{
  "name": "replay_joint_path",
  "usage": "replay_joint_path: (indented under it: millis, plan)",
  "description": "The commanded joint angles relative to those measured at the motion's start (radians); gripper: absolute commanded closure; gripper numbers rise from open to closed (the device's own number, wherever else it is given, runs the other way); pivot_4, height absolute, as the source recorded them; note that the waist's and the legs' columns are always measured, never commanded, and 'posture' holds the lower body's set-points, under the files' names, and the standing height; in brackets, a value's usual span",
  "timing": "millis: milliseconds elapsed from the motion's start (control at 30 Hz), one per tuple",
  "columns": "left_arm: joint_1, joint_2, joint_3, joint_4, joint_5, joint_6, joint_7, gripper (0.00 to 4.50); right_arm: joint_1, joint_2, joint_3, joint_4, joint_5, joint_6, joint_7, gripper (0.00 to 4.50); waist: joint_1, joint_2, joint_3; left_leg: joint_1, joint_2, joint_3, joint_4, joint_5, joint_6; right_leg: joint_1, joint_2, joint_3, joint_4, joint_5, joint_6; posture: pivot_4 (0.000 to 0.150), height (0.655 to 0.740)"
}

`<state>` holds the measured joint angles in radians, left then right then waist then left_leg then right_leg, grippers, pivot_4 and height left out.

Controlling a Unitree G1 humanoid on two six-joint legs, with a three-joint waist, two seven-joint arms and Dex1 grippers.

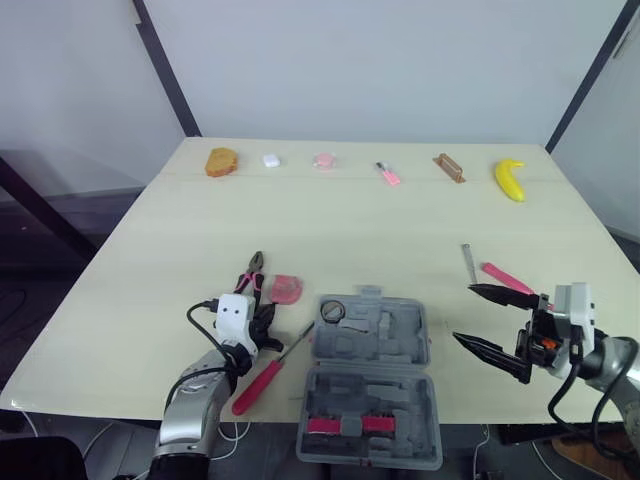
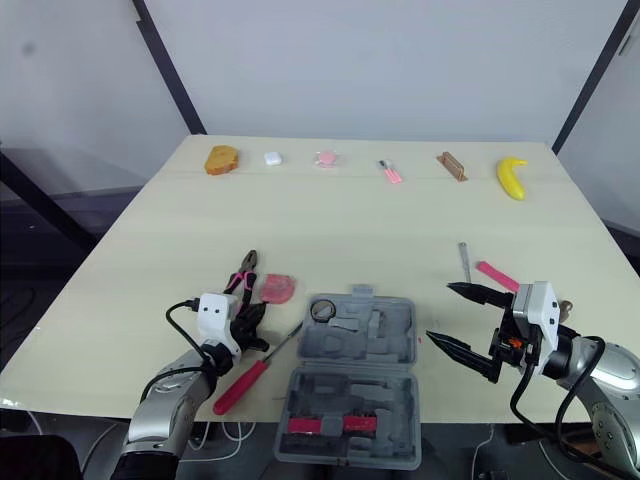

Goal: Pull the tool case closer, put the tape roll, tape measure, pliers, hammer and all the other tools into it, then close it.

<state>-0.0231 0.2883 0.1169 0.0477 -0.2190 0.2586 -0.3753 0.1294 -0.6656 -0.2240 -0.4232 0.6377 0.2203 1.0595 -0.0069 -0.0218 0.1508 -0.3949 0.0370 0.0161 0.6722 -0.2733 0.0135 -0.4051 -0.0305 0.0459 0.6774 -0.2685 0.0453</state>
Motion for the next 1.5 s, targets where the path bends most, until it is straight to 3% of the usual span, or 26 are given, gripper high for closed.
replay_joint_path:
  millis: [33,767,1500]
  plan:
    - [0.029,0.000,-0.012,-0.027,0.001,0.012,-0.008,4.41,-0.022,-0.017,0.018,-0.062,0.027,0.009,0.016,0.00,-0.001,0.000,0.000,0.000,0.000,0.000,0.000,0.000,0.000,0.000,0.000,0.000,0.000,0.000,0.000,0.150,0.7400]
    - [0.423,0.114,0.082,-0.381,-0.047,0.074,-0.077,4.41,-0.166,-0.017,0.159,-0.073,-0.006,0.032,0.015,0.00,-0.007,-0.001,0.001,0.000,0.001,0.000,0.000,0.000,0.000,0.000,-0.001,0.000,-0.001,0.000,0.000,0.150,0.7400]
    - [0.664,0.088,0.099,-0.581,-0.049,0.148,-0.026,4.41,-0.213,0.017,0.216,0.045,-0.056,-0.047,0.101,0.00,-0.006,-0.002,0.001,0.000,0.001,0.000,-0.001,0.000,0.000,0.000,0.000,-0.001,-0.002,0.000,-0.001,0.150,0.7400]
